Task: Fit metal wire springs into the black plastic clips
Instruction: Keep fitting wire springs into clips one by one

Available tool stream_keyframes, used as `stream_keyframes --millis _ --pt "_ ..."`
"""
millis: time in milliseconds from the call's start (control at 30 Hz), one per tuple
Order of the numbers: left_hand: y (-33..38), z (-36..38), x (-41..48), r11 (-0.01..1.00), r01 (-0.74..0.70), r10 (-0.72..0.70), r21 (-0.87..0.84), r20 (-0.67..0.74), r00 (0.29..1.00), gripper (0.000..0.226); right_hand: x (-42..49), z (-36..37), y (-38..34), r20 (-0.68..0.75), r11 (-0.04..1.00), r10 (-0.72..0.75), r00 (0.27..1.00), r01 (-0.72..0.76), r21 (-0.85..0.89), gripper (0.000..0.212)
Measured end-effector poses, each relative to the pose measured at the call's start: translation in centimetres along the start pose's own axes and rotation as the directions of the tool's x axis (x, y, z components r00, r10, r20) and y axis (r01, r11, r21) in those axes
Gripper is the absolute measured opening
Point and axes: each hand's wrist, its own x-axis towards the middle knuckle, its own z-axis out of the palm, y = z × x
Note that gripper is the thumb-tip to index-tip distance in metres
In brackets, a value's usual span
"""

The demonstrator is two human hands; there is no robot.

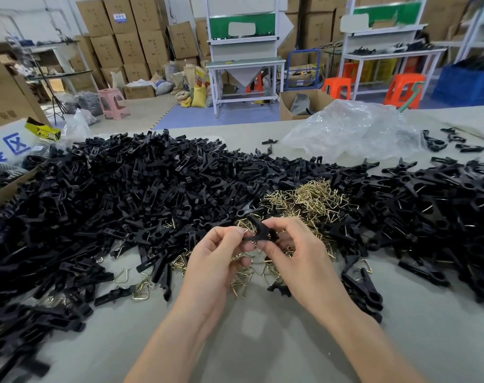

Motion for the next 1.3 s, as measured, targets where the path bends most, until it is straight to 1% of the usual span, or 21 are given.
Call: stream_keyframes --millis 100,233,300,400,433,500,567,600,633,700,733,767,833,900,933,967,1000,1067,1200,1300 --pt "-0.1 -0.1 0.1 1.000 -0.009 0.009 -0.007 0.001 1.000 0.010 0.1 -0.3 -0.1 -0.020 0.997 0.042 0.999 -0.040 0.068 0.028" --pt "-0.2 -0.3 0.2 1.000 -0.007 0.007 0.012 0.008 1.000 0.018 0.1 -0.4 0.0 -0.033 0.995 0.054 0.998 -0.051 0.084 0.034" --pt "-0.4 -0.6 0.2 0.995 -0.027 0.029 0.096 -0.019 0.999 0.015 0.2 -0.3 0.2 -0.060 0.997 0.041 0.997 -0.037 0.068 0.035" --pt "-0.5 -0.3 0.7 0.934 -0.089 0.114 0.345 -0.051 0.992 0.008 0.3 -0.6 0.5 -0.115 0.998 0.037 0.993 -0.030 0.061 0.034" --pt "-0.1 0.2 1.3 0.923 -0.105 0.125 0.370 -0.031 0.992 0.007 0.4 -0.7 0.5 -0.136 0.997 0.037 0.990 -0.027 0.069 0.034" --pt "1.5 1.7 3.4 0.926 -0.127 0.117 0.355 0.049 0.992 0.006 0.4 -1.0 0.5 -0.175 0.996 0.031 0.984 -0.016 0.083 0.033" --pt "3.6 3.5 6.6 0.938 -0.143 0.118 0.315 0.096 0.988 0.015 0.4 -1.1 0.6 -0.200 0.994 0.038 0.979 -0.017 0.105 0.031" --pt "4.5 4.3 8.2 0.940 -0.144 0.126 0.310 0.075 0.989 0.026 0.4 -1.1 0.7 -0.203 0.993 0.051 0.978 -0.028 0.115 0.031" --pt "5.3 4.9 9.3 0.942 -0.131 0.127 0.310 0.034 0.991 0.029 0.4 -1.2 0.8 -0.202 0.992 0.066 0.977 -0.042 0.121 0.030" --pt "5.4 4.9 10.6 0.920 -0.110 0.141 0.377 -0.054 0.989 0.052 0.5 -1.3 1.0 -0.209 0.991 0.087 0.974 -0.063 0.121 0.029" --pt "4.9 4.3 10.4 0.877 -0.121 0.164 0.466 -0.054 0.985 0.055 0.6 -1.4 1.1 -0.219 0.991 0.090 0.971 -0.065 0.119 0.028" --pt "4.2 3.6 9.5 0.799 -0.160 0.204 0.579 -0.010 0.979 0.049 0.7 -1.5 1.1 -0.234 0.991 0.090 0.968 -0.064 0.118 0.026" --pt "1.9 2.0 7.2 0.573 -0.279 0.262 0.771 0.150 0.953 0.032 0.9 -1.6 1.1 -0.266 0.992 0.082 0.960 -0.054 0.110 0.027" --pt "-0.5 1.0 5.3 0.347 -0.354 0.224 0.869 0.290 0.930 0.027 0.9 -1.6 1.1 -0.286 0.995 0.070 0.956 -0.045 0.093 0.031" --pt "-1.3 0.7 4.7 0.253 -0.381 0.197 0.889 0.338 0.920 0.028 0.8 -1.6 1.1 -0.288 0.995 0.066 0.955 -0.042 0.089 0.032" --pt "-2.0 0.5 4.2 0.185 -0.404 0.186 0.896 0.371 0.910 0.030 0.8 -1.5 1.1 -0.286 0.995 0.065 0.956 -0.041 0.089 0.033" --pt "-2.4 0.5 3.9 0.150 -0.406 0.187 0.901 0.378 0.907 0.030 0.7 -1.4 1.1 -0.281 0.995 0.068 0.957 -0.044 0.090 0.033" --pt "-2.5 0.5 3.4 0.150 -0.368 0.206 0.918 0.335 0.919 0.025 0.6 -1.4 1.2 -0.270 0.994 0.077 0.960 -0.055 0.090 0.032" --pt "-2.9 -0.1 2.5 0.186 -0.321 0.251 0.929 0.271 0.929 0.010 0.5 -1.4 1.2 -0.257 0.994 0.087 0.962 -0.066 0.088 0.030" --pt "-3.1 -1.0 2.2 0.248 -0.317 0.304 0.916 0.237 0.923 0.005 0.5 -1.3 1.3 -0.237 0.993 0.097 0.967 -0.078 0.090 0.026"
